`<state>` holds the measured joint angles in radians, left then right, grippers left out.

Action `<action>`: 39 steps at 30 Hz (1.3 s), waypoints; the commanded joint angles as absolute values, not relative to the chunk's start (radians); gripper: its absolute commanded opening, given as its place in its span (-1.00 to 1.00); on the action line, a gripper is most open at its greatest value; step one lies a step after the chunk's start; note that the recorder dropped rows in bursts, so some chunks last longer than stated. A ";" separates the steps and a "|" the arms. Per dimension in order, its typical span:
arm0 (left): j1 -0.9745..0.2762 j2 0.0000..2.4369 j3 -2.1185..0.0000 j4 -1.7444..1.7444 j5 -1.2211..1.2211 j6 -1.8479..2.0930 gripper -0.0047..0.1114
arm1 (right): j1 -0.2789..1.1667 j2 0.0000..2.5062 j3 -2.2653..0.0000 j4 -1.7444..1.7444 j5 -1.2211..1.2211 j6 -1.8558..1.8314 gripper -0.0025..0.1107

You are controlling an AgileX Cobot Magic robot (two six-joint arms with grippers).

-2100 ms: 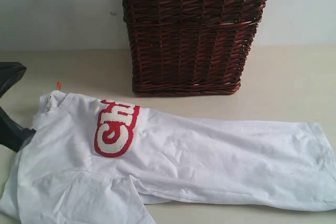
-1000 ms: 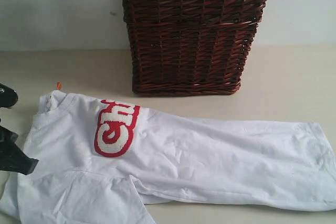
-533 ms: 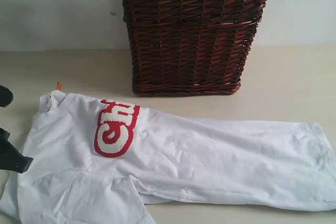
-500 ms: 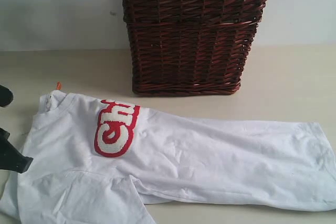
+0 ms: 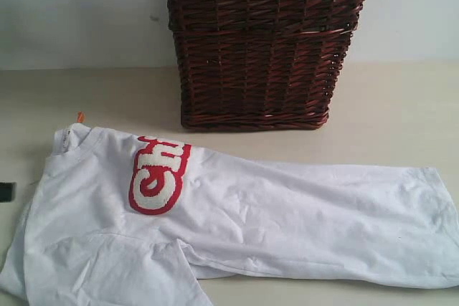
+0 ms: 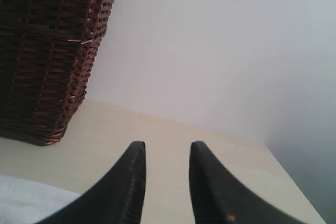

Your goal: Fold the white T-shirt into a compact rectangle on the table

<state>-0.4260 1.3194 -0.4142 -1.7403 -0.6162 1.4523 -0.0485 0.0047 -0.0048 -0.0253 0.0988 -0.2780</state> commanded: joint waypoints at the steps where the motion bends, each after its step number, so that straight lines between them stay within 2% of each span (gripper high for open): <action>1: -0.394 1.327 -0.396 -1.744 -0.787 1.185 -0.92 | -0.052 0.000 0.000 -0.023 0.100 -0.275 -0.43; 5: -0.389 1.428 -0.396 -1.744 -0.719 1.239 -0.92 | -0.052 0.000 0.000 -0.023 0.100 -0.275 -0.43; 13: -0.389 1.579 -0.396 -1.744 -0.243 1.279 -0.92 | -0.052 0.000 0.000 -0.023 0.100 -0.275 -0.43; 16: -0.389 1.619 -0.398 -1.590 -0.158 1.279 -0.92 | -0.052 0.000 0.000 -0.023 0.100 -0.275 -0.43; 19: -0.389 1.629 -0.398 -1.587 -0.202 1.246 -0.92 | -0.052 0.000 0.000 -0.023 0.100 -0.275 -0.43; 26: -0.389 1.605 -0.398 -1.744 -0.606 0.759 -0.92 | -0.052 0.000 0.000 -0.023 0.100 -0.275 -0.43; 39: -0.389 1.576 -0.398 -1.725 -0.552 0.871 -0.92 | -0.052 0.000 0.000 -0.023 0.100 -0.275 -0.43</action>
<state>-0.3904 1.5846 -0.3983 -1.7295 -0.5705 0.8372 -0.0485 0.0047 -0.0048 -0.0253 0.1024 -0.2780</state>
